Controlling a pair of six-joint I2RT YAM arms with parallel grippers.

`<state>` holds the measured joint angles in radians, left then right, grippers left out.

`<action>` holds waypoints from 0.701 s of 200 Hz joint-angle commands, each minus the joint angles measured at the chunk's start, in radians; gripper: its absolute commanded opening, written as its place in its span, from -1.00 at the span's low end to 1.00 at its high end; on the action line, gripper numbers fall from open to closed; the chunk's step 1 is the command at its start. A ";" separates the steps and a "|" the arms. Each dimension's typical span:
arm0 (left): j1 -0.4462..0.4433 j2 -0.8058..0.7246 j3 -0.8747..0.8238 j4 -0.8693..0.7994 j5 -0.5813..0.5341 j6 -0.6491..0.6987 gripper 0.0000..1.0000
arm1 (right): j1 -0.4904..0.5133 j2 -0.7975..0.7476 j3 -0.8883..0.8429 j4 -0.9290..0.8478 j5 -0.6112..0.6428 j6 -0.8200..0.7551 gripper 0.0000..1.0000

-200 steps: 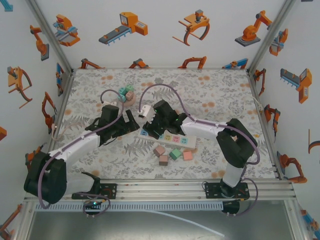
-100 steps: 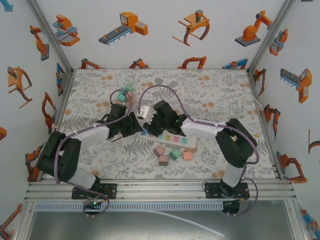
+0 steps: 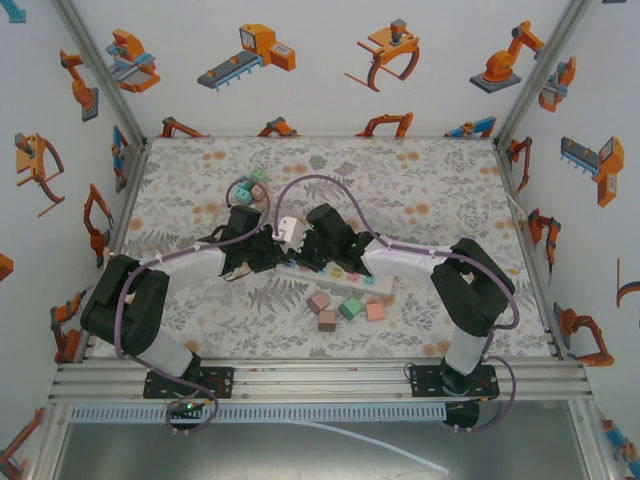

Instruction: Pull the plug off the socket

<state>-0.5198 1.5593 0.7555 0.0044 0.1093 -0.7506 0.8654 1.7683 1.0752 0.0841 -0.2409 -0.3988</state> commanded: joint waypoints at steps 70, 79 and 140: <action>-0.011 0.058 -0.012 -0.148 -0.197 -0.066 -0.21 | 0.027 -0.148 -0.054 0.185 -0.009 -0.005 -0.74; -0.012 0.061 -0.009 -0.147 -0.198 -0.064 -0.21 | 0.027 -0.143 -0.052 0.191 -0.020 0.004 -0.74; -0.020 0.036 -0.026 -0.127 -0.198 -0.052 -0.20 | 0.029 -0.152 -0.037 0.157 0.001 0.008 -0.78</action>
<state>-0.5438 1.5631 0.7731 -0.0120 0.0296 -0.8227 0.8890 1.6611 1.0279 0.1997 -0.2272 -0.4160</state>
